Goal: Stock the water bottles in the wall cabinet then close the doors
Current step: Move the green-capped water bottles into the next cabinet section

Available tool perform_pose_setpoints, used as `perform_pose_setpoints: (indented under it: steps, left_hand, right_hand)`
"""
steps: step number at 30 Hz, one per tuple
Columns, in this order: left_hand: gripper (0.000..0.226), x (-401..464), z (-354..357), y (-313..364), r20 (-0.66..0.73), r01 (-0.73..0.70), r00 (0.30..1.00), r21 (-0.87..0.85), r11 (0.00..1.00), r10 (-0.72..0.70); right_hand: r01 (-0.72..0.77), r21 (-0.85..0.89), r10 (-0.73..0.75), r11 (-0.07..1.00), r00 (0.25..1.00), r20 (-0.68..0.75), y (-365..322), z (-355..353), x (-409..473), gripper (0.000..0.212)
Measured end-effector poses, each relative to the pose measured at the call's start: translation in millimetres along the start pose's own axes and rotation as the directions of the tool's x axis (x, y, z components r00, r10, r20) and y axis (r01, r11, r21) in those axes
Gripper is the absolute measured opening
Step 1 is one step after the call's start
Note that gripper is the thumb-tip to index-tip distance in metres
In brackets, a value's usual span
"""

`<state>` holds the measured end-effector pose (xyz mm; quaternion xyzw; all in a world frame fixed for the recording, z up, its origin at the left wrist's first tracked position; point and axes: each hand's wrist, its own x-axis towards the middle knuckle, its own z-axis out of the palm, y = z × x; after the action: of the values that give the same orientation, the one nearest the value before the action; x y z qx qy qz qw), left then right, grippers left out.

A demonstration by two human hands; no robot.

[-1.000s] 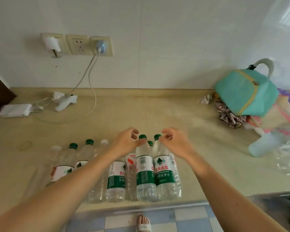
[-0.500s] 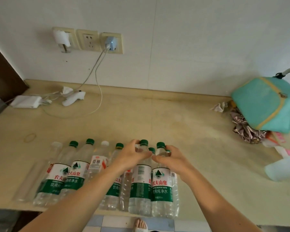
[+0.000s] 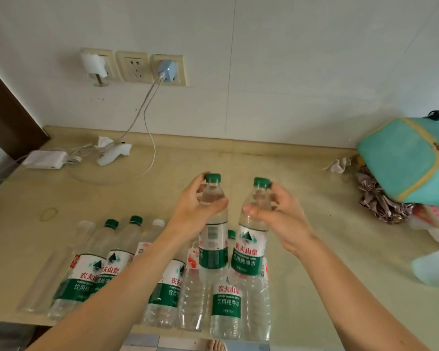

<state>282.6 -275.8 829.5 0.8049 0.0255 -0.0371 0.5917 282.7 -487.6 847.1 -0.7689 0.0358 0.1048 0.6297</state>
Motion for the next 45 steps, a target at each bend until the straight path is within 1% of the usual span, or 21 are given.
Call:
perform_pose_setpoints:
  steps: [2, 3, 6, 8, 11, 13, 18, 22, 26, 29, 32, 35, 36, 38, 40, 41, 42, 45]
  left_hand:
    - [0.048, 11.2, -1.8, 11.5, -0.067, -0.055, 0.996, -0.016, 0.998, 0.054]
    - [0.045, 16.8, -2.0, 15.8, -0.106, -0.071, 0.992, -0.035, 0.997, 0.067]
    - [0.048, 33.0, 0.2, 25.1, -0.198, -0.11, 0.976, -0.065, 0.992, 0.095]
    - [0.052, 41.0, 4.5, 28.5, -0.219, -0.129, 0.968, -0.011, 0.992, 0.123]
    - [0.053, 51.0, 12.4, 25.0, -0.218, -0.179, 0.957, 0.084, 0.98, 0.193]
    - [0.053, 56.7, 15.7, 19.4, -0.211, -0.193, 0.953, 0.122, 0.974, 0.215]
    - [0.053, 64.0, 18.4, -0.7, -0.18, -0.169, 0.964, 0.16, 0.973, 0.197]
    - [0.055, 69.5, 15.5, -14.4, -0.232, -0.159, 0.954, 0.147, 0.976, 0.191]
    - [0.058, 71.9, 12.1, -23.1, -0.179, -0.166, 0.963, 0.205, 0.965, 0.203]
    - [0.056, 68.6, 13.2, -27.1, -0.136, -0.157, 0.973, 0.216, 0.964, 0.189]
    - [0.055, 64.3, 16.7, -30.8, -0.095, -0.152, 0.979, 0.245, 0.957, 0.179]
    - [0.06, 60.0, 16.7, -37.6, -0.109, -0.106, 0.985, 0.249, 0.963, 0.137]
    - [0.063, 59.1, 15.6, -41.6, -0.11, -0.077, 0.988, 0.252, 0.965, 0.107]
    - [0.071, 57.0, 13.7, -51.6, -0.088, -0.007, 0.996, 0.274, 0.962, 0.032]
    - [0.074, 53.5, 13.9, -61.2, -0.058, 0.056, 0.997, 0.259, 0.964, -0.042]
    - [0.072, 52.2, 15.2, -64.6, -0.044, 0.084, 0.996, 0.237, 0.968, -0.075]
    - [0.068, 51.4, 16.7, -67.1, -0.032, 0.107, 0.994, 0.212, 0.971, -0.103]
    - [0.062, 54.0, 21.3, -69.1, -0.044, 0.147, 0.989, 0.128, 0.981, -0.142]
  right_hand:
    - [0.13, -0.059, -0.133, 0.99, 0.99, -0.043, -14.4, -4.9, 7.4, 0.059]
    - [0.178, -0.083, -0.183, 0.981, 0.981, -0.066, -20.4, -6.5, 11.4, 0.058]
    - [0.272, -0.173, -0.297, 0.947, 0.944, -0.143, -27.6, -7.2, 28.1, 0.06]
    - [0.301, -0.237, -0.34, 0.924, 0.929, -0.146, -22.3, -3.2, 40.4, 0.061]
    - [0.299, -0.287, -0.351, 0.91, 0.925, -0.149, -5.0, 7.7, 55.9, 0.064]
    - [0.277, -0.307, -0.339, 0.911, 0.926, -0.168, 8.6, 14.8, 65.0, 0.066]
    - [0.244, -0.312, -0.316, 0.918, 0.926, -0.208, 38.3, 22.5, 76.7, 0.068]
    - [0.269, -0.346, -0.35, 0.899, 0.915, -0.199, 52.3, 22.3, 78.6, 0.073]
    - [0.313, -0.418, -0.411, 0.853, 0.896, -0.168, 63.4, 26.9, 71.3, 0.076]
    - [0.327, -0.444, -0.444, 0.835, 0.876, -0.19, 65.4, 31.1, 68.9, 0.075]
    - [0.317, -0.431, -0.433, 0.845, 0.878, -0.203, 64.7, 32.7, 68.9, 0.076]
    - [0.313, -0.407, -0.412, 0.858, 0.893, -0.181, 72.0, 31.0, 66.0, 0.081]
    - [0.278, -0.397, -0.367, 0.875, 0.915, -0.167, 76.7, 29.7, 65.2, 0.087]
    - [0.156, -0.38, -0.224, 0.912, 0.964, -0.141, 90.0, 26.3, 65.6, 0.101]
    - [0.045, -0.336, -0.093, 0.941, 0.988, -0.127, 102.8, 22.3, 68.0, 0.111]
    - [0.011, -0.304, -0.05, 0.953, 0.992, -0.119, 106.6, 20.4, 70.2, 0.11]
    - [-0.007, -0.277, -0.025, 0.961, 0.993, -0.112, 109.0, 19.3, 72.1, 0.103]
    - [-0.021, -0.23, -0.007, 0.973, 0.993, -0.119, 108.8, 20.7, 76.7, 0.067]
